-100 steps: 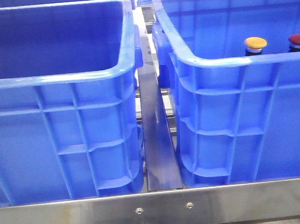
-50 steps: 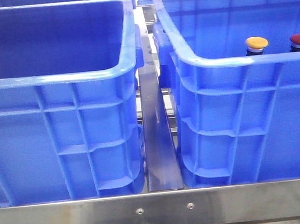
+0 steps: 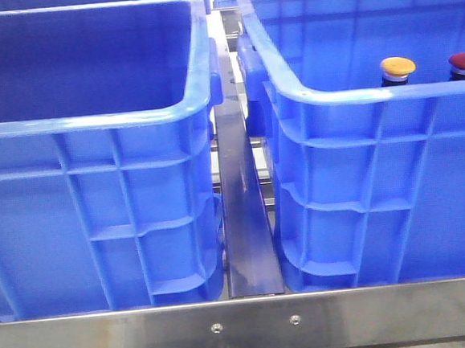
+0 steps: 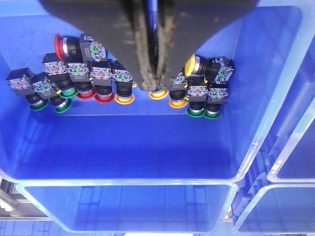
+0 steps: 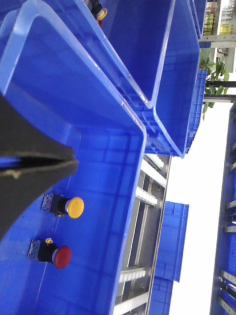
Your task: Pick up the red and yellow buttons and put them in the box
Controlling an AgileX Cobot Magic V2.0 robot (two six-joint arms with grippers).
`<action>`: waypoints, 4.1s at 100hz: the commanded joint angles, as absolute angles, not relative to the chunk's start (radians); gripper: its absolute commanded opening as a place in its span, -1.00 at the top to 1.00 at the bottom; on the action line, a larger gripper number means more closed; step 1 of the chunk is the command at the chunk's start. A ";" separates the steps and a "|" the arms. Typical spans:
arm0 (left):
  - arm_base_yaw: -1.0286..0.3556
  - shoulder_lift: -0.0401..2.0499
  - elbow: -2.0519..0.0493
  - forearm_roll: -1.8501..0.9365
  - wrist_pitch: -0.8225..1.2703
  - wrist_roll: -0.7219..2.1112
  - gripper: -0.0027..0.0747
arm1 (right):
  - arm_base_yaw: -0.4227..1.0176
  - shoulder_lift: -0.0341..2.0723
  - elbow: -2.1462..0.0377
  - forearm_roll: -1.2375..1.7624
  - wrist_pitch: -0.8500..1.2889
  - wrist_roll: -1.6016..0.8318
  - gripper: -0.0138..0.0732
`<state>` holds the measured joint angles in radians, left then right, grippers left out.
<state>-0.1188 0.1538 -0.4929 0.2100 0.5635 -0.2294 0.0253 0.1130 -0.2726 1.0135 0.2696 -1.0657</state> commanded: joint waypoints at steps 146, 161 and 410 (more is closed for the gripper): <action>0.034 -0.036 0.020 0.035 -0.058 -0.065 0.98 | 0.027 0.124 -0.297 1.029 0.244 -1.071 0.92; 0.034 -0.036 0.020 0.035 -0.058 -0.065 0.98 | 0.027 0.124 -0.297 1.029 0.244 -1.071 0.92; 0.034 -0.036 0.018 0.035 -0.058 -0.065 0.98 | -0.086 -0.031 0.034 -0.131 -0.049 0.151 0.92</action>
<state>0.0321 -0.0061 -0.0016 0.0420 0.0187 -0.0654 -0.0793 -0.0103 0.0284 -0.1347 0.0230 0.1626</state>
